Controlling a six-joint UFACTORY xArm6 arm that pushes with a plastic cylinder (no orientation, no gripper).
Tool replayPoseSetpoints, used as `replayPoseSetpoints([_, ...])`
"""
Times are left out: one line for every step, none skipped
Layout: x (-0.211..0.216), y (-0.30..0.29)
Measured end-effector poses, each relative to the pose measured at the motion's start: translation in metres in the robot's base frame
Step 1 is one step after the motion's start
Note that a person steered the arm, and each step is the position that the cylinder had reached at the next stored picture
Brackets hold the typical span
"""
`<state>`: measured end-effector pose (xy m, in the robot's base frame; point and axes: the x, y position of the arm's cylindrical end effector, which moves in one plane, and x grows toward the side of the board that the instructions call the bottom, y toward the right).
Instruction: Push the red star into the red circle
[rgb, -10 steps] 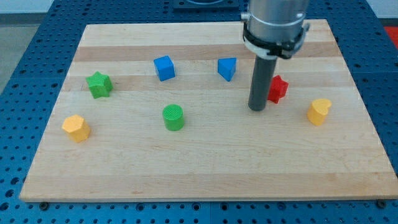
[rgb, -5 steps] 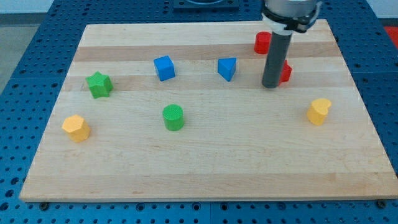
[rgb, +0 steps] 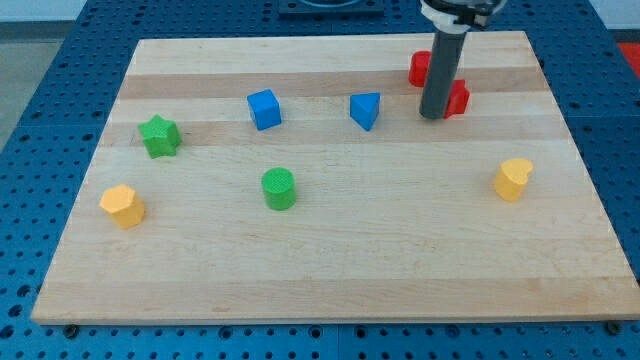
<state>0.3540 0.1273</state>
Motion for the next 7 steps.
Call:
replayPoseSetpoints([0.011, 0.016])
replayPoseSetpoints([0.03, 0.052])
replayPoseSetpoints([0.03, 0.079])
replayPoseSetpoints([0.016, 0.063])
replayPoseSetpoints([0.0, 0.038])
replayPoseSetpoints([-0.015, 0.02])
replayPoseSetpoints([-0.017, 0.018])
